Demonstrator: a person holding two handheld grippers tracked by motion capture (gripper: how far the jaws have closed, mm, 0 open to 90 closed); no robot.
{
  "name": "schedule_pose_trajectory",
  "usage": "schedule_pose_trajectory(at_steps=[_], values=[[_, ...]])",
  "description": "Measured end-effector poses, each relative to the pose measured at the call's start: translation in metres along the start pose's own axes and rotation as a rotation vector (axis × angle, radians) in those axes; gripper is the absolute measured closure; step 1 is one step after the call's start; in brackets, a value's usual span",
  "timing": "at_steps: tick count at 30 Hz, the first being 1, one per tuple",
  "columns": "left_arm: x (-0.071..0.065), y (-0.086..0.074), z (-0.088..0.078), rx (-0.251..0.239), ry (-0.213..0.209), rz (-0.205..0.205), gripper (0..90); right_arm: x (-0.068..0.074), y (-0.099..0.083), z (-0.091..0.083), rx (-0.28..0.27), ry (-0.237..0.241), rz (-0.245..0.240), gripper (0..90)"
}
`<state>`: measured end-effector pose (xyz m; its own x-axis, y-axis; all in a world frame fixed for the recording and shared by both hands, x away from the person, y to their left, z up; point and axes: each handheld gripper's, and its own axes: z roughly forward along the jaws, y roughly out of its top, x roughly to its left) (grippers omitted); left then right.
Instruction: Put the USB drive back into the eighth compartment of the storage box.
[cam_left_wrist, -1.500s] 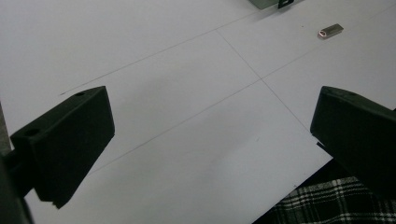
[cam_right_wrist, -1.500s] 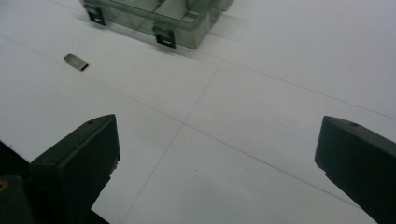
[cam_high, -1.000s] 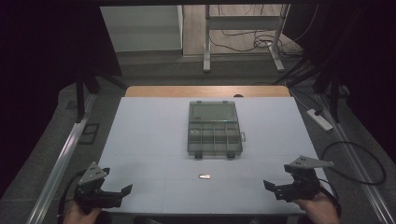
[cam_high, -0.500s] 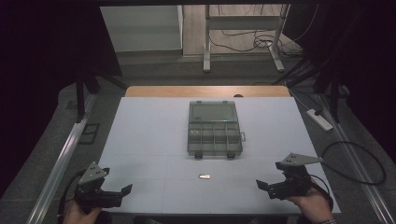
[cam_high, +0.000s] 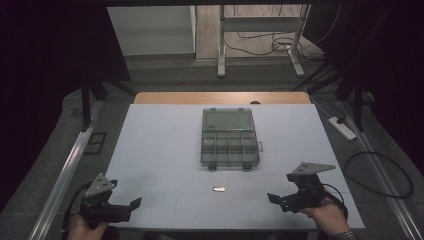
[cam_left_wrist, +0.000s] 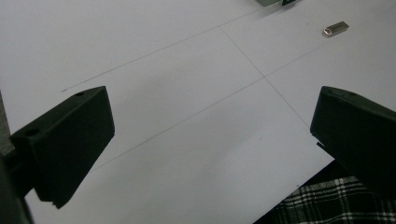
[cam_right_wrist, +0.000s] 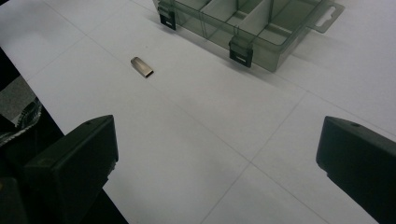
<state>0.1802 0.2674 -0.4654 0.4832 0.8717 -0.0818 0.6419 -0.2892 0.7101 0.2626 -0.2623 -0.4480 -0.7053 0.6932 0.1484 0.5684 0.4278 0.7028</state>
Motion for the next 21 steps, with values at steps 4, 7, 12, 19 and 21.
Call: schedule_pose_trajectory(at_steps=[4,7,12,19,21], values=[[0.000,0.000,0.000,0.001,0.002,0.000,0.0,0.001,0.003,0.004,0.004,-0.009,-0.011,0.0],[0.000,0.000,0.000,0.002,0.004,0.001,0.0,0.001,0.005,0.006,0.004,-0.006,-0.008,0.0],[0.000,0.000,0.000,0.003,0.005,0.001,0.0,0.001,0.008,0.011,0.019,-0.008,-0.020,0.0],[-0.001,0.000,0.000,0.004,0.006,0.002,0.0,0.002,0.013,0.020,0.061,0.024,-0.012,0.0],[-0.001,0.000,0.000,0.004,0.007,0.002,0.0,0.002,0.014,0.022,0.060,0.024,-0.026,0.0]])
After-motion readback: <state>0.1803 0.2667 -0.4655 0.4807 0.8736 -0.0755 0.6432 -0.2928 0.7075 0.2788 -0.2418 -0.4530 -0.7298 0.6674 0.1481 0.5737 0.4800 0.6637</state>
